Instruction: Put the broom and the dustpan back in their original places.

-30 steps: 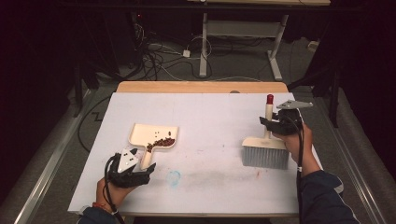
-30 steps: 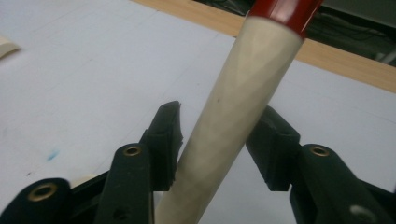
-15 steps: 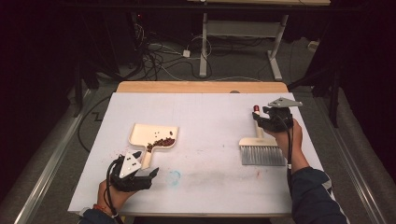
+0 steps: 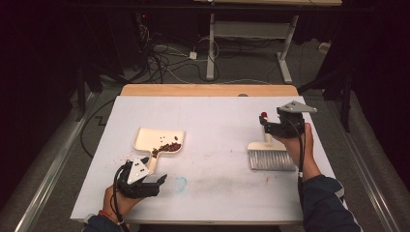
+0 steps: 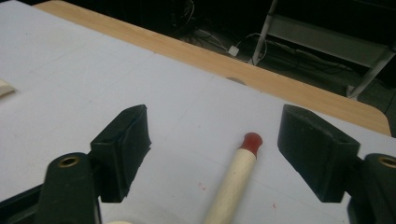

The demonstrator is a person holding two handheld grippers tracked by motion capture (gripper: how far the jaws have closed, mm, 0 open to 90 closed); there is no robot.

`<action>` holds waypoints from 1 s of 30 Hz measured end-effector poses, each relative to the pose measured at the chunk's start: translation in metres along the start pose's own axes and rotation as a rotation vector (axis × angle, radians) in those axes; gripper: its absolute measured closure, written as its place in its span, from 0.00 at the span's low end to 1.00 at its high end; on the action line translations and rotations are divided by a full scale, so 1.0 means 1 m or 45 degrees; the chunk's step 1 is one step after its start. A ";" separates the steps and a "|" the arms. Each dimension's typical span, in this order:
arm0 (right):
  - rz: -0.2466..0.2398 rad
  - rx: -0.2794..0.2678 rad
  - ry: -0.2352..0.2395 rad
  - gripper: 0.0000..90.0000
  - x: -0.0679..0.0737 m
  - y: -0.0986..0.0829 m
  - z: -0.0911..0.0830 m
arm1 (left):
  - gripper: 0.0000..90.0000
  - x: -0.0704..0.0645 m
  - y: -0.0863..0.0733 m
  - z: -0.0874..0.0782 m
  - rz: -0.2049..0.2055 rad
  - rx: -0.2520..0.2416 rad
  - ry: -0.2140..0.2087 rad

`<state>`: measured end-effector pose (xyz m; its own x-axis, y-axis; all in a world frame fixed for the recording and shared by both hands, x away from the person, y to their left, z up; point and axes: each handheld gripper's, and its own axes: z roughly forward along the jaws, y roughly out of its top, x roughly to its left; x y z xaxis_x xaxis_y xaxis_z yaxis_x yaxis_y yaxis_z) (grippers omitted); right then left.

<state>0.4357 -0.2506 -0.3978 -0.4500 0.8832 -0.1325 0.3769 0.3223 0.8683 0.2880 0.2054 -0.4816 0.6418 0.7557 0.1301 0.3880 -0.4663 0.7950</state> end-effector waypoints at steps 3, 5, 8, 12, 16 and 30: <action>0.042 -0.033 0.015 0.21 -0.001 0.000 -0.002 | 0.19 -0.001 0.000 0.002 0.008 0.007 -0.003; 0.080 -0.074 0.022 0.19 -0.002 0.000 -0.006 | 0.19 -0.002 0.000 0.003 0.016 0.015 -0.012; 0.085 -0.105 0.023 0.18 -0.001 0.002 -0.008 | 0.19 -0.003 0.001 0.002 0.021 0.014 -0.017; 0.065 -0.122 0.024 0.17 0.001 0.004 -0.012 | 0.19 -0.003 0.001 0.003 0.025 0.014 -0.023; 0.055 -0.132 0.023 0.17 0.004 0.005 -0.019 | 0.19 -0.003 0.001 0.005 0.029 0.022 -0.027; -0.033 -0.217 0.120 0.18 0.022 0.012 -0.050 | 0.19 -0.002 0.002 0.004 0.028 0.018 -0.031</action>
<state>0.3899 -0.2448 -0.3663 -0.5342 0.8371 -0.1174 0.2254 0.2749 0.9347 0.2900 0.2012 -0.4830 0.6662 0.7338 0.1331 0.3828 -0.4896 0.7834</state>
